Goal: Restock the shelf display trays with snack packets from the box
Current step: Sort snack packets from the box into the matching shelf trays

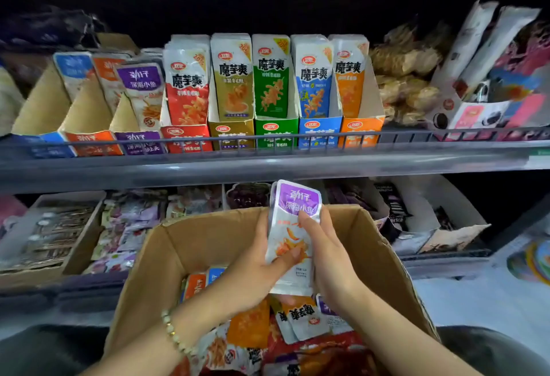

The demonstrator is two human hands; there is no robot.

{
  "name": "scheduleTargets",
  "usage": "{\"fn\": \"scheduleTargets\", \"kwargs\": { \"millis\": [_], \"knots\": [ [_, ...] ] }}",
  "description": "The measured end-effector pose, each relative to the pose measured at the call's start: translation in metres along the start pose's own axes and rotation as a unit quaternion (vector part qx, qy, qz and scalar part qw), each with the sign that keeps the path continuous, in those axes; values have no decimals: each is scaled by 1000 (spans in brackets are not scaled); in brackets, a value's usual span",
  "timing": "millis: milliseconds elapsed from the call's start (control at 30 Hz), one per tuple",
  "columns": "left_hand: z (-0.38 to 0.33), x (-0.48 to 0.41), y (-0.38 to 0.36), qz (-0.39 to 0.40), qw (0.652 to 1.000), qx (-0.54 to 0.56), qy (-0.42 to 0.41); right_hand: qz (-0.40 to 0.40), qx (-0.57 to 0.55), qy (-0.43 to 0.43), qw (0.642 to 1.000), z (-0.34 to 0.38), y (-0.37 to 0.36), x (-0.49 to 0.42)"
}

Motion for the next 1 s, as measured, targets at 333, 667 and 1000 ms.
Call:
{"fn": "scheduleTargets", "kwargs": {
  "millis": [333, 667, 1000],
  "knots": [
    [7, 11, 39, -5, 996, -83, 18, 63, 203, 58, 975, 31, 2, 2],
    [-16, 18, 58, 84, 994, -60, -20, 96, 277, -12, 956, 52, -38, -2],
    [-72, 18, 145, -152, 981, -56, -105, 54, 390, 73, 917, 132, -109, -11]
  ]
}}
Point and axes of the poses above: each hand's wrist, its own x-axis away from the middle knuckle, its own y-axis out of the back of the hand, z = x × y, the point moved 6 cm from there along -x, towards the middle knuckle, and after that the axes turned 15 degrees about -y, right-handed, at the moved point
